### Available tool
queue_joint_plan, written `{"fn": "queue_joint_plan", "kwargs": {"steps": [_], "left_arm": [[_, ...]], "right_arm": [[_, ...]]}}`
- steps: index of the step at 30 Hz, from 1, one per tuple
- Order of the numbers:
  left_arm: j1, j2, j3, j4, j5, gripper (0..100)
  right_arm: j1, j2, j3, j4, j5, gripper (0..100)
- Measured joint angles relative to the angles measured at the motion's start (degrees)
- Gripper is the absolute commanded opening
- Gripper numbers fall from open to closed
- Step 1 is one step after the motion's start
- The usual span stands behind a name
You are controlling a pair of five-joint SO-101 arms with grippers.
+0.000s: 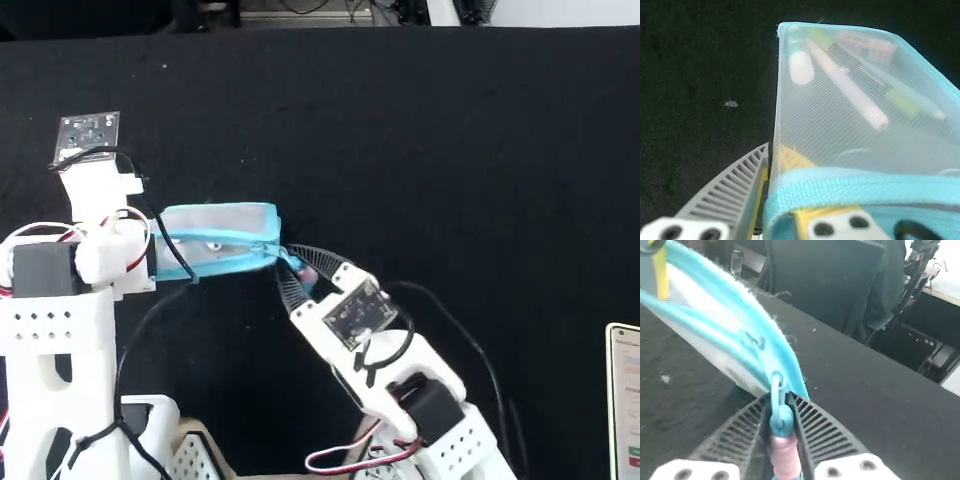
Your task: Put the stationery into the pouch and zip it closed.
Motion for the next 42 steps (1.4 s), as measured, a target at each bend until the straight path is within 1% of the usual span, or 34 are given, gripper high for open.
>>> {"fn": "queue_joint_plan", "kwargs": {"steps": [2,7,15,21,30,32,35,37,42], "left_arm": [[0.0,0.0,0.0,0.0,0.0,3],[0.0,0.0,0.0,0.0,0.0,3],[0.0,0.0,0.0,0.0,0.0,3],[0.0,0.0,0.0,0.0,0.0,3],[0.0,0.0,0.0,0.0,0.0,3],[0.0,0.0,0.0,0.0,0.0,3],[0.0,0.0,0.0,0.0,0.0,3],[0.0,0.0,0.0,0.0,0.0,3],[0.0,0.0,0.0,0.0,0.0,3]], "right_arm": [[0.1,0.0,-0.9,1.9,-1.1,1.0],[0.2,0.0,-1.8,2.4,-3.3,1.0],[0.2,0.0,-3.5,2.6,-3.7,1.1],[0.2,0.0,-3.5,2.6,-8.1,1.2],[0.2,0.0,-3.5,2.6,-8.5,1.3],[0.2,0.0,-3.5,2.6,-8.5,3.4],[0.2,0.0,-3.5,2.6,-8.5,9.5],[0.2,0.0,-3.5,2.6,-8.8,8.5],[0.2,0.0,-3.5,3.9,-8.8,2.1]]}}
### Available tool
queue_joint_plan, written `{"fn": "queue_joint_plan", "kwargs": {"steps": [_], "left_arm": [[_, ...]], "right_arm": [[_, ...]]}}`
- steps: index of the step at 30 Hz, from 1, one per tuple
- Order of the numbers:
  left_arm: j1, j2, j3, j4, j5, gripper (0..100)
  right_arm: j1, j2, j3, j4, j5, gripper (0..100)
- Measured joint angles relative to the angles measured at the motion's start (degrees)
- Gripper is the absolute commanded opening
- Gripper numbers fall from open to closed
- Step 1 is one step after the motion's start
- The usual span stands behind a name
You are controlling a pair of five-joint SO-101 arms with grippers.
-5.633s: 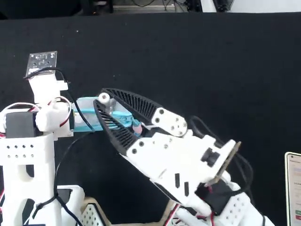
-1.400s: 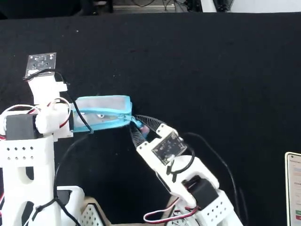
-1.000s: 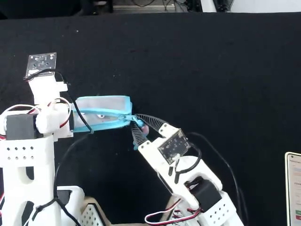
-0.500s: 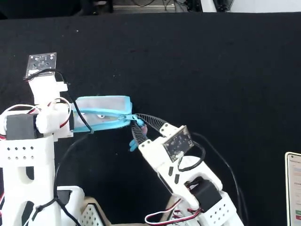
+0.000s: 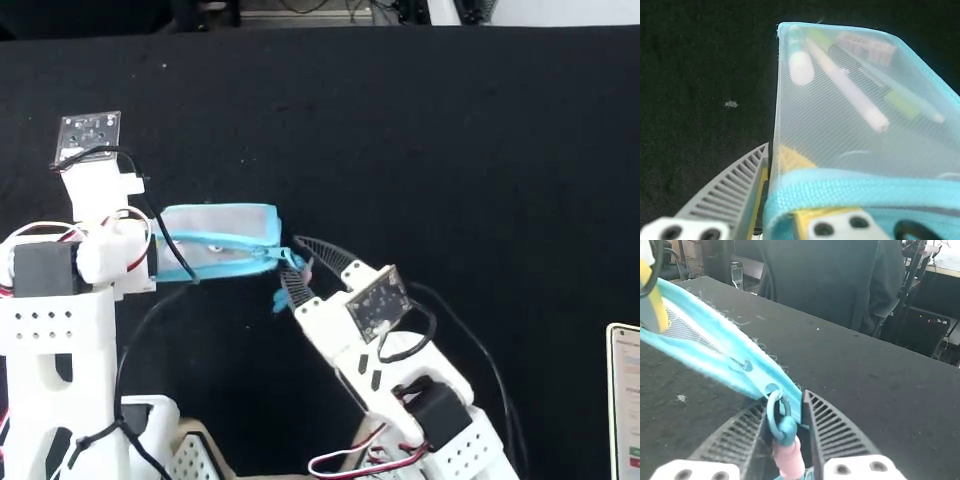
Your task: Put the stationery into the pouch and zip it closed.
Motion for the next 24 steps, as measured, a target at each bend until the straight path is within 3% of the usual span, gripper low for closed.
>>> {"fn": "queue_joint_plan", "kwargs": {"steps": [12,24], "left_arm": [[0.0,0.0,0.0,0.0,0.0,3],[0.0,0.0,-1.4,0.1,0.0,3]], "right_arm": [[0.0,0.0,0.0,0.0,0.0,1.1],[0.0,0.0,-11.3,6.9,6.2,1.1]]}}
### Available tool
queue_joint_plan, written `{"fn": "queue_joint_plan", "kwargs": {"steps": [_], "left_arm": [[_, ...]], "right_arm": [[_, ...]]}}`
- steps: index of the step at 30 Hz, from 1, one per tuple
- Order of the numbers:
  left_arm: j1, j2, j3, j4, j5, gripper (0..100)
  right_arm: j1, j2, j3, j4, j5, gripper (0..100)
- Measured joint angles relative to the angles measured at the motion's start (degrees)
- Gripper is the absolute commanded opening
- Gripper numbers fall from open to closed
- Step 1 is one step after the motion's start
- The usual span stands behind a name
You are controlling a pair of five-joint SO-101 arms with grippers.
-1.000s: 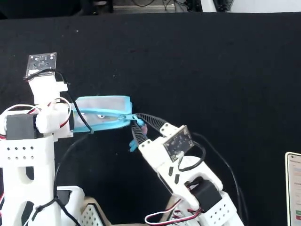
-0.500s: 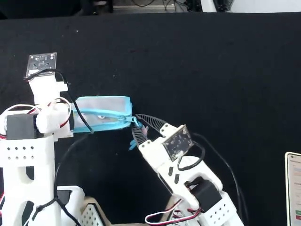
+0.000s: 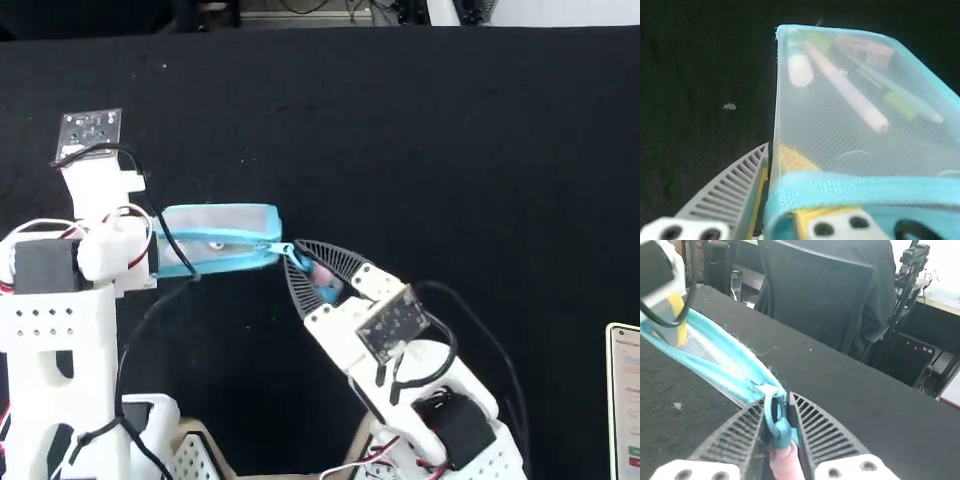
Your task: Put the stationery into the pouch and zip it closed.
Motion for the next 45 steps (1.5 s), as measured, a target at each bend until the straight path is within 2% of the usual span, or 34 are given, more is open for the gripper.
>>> {"fn": "queue_joint_plan", "kwargs": {"steps": [6,12,16,23,31,36,41,45], "left_arm": [[0.2,1.1,-10.5,3.2,0.1,3],[-0.1,1.1,-12.7,3.3,0.3,3],[0.1,1.1,-13.1,3.3,0.2,3],[-0.3,1.2,-15.9,3.2,0.2,22],[-0.3,1.1,-23.1,3.2,0.1,23],[0.0,-4.1,-30.5,3.2,0.1,23],[-0.2,-15.6,-31.3,3.2,0.1,23],[-0.4,-24.8,-24.5,3.2,-6.2,23]], "right_arm": [[0.0,3.6,-6.9,-0.2,6.2,1.1],[0.0,22.2,-19.6,-1.7,7.2,1.1],[0.0,30.2,-28.6,1.0,7.6,1.1],[0.0,36.9,-32.4,2.5,7.6,1.1],[0.2,37.0,-32.4,2.5,7.6,1.1],[0.2,37.0,-32.4,2.5,7.6,1.1],[0.2,37.0,-32.4,0.9,7.6,1.1],[0.1,37.0,-32.4,0.1,7.6,1.1]]}}
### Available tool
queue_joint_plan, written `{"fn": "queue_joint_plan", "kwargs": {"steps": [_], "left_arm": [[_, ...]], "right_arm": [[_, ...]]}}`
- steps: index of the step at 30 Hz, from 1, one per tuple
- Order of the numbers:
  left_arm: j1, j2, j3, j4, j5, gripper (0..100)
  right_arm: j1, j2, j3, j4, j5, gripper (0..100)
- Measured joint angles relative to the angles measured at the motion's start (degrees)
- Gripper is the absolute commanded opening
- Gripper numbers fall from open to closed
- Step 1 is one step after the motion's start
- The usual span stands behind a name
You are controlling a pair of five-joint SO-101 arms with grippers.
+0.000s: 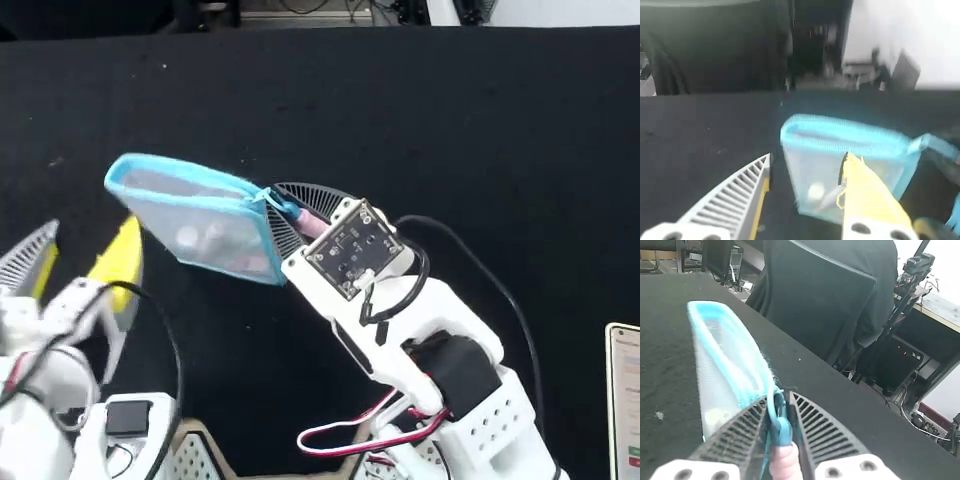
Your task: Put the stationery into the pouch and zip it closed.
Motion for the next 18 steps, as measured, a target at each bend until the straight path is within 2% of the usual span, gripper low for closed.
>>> {"fn": "queue_joint_plan", "kwargs": {"steps": [3,6,10,15,18], "left_arm": [[0.2,-4.3,10.1,-1.1,-6.3,23],[0.2,-7.8,21.9,-2.7,-9.2,23],[0.2,-12.5,36.9,-11.7,-9.6,23],[0.2,-18.5,49.8,-24.7,-6.9,23],[0.0,-20.2,55.9,-32.8,-4.3,23]], "right_arm": [[0.0,0.0,0.0,0.0,0.0,1.1],[0.0,0.9,-1.1,0.0,0.0,1.1],[-0.6,4.0,-5.7,4.7,0.0,1.1],[-8.0,7.3,-12.3,14.0,0.0,1.1],[-13.1,8.8,-14.3,15.7,0.0,1.1]]}}
